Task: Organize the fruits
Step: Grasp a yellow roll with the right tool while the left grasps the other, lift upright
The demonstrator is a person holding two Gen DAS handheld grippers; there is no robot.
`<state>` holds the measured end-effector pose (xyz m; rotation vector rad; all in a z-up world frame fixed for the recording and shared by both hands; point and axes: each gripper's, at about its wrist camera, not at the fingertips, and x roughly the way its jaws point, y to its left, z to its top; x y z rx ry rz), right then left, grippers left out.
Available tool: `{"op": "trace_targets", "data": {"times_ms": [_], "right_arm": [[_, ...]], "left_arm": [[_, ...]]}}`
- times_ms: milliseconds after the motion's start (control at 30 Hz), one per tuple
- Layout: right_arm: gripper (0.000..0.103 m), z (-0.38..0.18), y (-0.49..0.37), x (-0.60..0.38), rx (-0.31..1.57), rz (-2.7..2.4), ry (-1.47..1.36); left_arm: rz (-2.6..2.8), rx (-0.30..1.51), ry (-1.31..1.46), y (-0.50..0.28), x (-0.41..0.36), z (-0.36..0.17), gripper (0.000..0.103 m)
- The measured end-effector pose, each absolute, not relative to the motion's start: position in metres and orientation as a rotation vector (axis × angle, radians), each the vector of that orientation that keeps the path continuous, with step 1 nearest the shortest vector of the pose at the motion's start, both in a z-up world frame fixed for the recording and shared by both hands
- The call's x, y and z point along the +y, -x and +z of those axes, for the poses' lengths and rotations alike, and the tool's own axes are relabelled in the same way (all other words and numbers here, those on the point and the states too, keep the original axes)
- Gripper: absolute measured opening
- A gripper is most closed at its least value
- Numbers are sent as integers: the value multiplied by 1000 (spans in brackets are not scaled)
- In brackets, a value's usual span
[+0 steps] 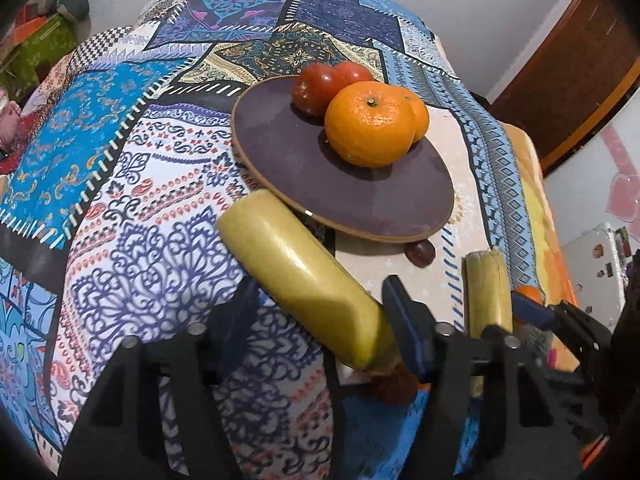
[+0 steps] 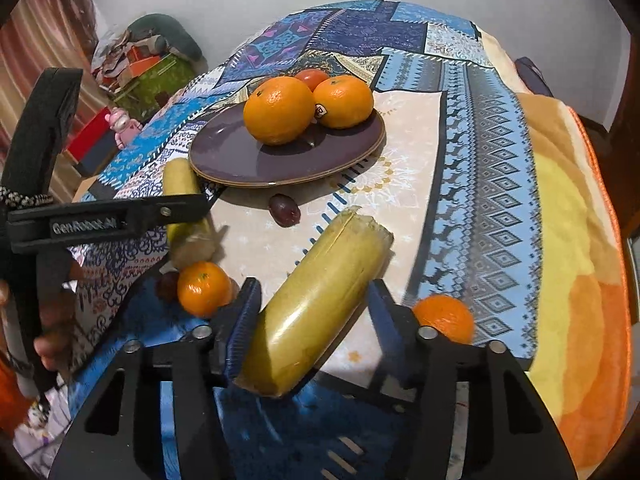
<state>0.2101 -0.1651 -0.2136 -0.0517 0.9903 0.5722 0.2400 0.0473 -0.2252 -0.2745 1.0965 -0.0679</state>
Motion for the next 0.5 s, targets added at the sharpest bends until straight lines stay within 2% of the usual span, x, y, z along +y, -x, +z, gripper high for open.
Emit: {"op": "trace_targets", "data": {"times_ms": [133,233,500], "right_arm": [[36,-208,-207,-174,983,573,56],[32,-206,-207,-176,978,569,57],[39,-212,-213,-164,987,538,63]], "left_arm": [[-62,1089,244,-230,53,-217,50],[-38,1080,224,-224,58,-211,47],[-16,1112,238,-241,59,-221,49]]}}
